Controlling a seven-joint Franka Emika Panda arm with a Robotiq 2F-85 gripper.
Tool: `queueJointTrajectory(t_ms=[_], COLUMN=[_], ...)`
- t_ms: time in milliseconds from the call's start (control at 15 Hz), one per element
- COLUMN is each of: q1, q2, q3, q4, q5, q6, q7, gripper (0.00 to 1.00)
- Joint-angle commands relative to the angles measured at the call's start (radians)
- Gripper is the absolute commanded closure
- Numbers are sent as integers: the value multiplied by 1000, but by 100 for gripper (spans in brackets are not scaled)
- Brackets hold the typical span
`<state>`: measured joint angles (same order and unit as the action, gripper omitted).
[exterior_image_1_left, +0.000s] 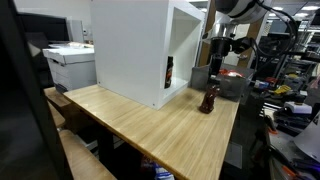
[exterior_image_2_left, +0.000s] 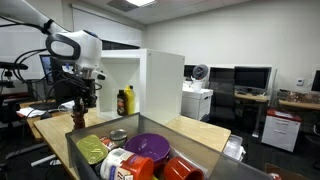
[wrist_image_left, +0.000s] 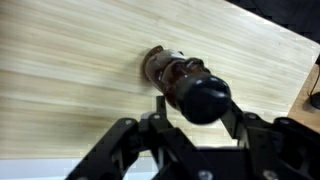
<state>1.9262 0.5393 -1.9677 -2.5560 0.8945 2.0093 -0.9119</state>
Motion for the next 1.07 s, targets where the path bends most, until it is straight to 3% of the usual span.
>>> queueJointTrajectory(t_ms=[0,600,667,1000], q1=[31,121,137,224], q2=[85,68,64,84], q3=[25,11,0,-60], q4=[14,51,51,46], q5=[2,-70,-67,-48], q6=[49,137,139,120], q7=[76,276,290,319], gripper=[67,67,17,2])
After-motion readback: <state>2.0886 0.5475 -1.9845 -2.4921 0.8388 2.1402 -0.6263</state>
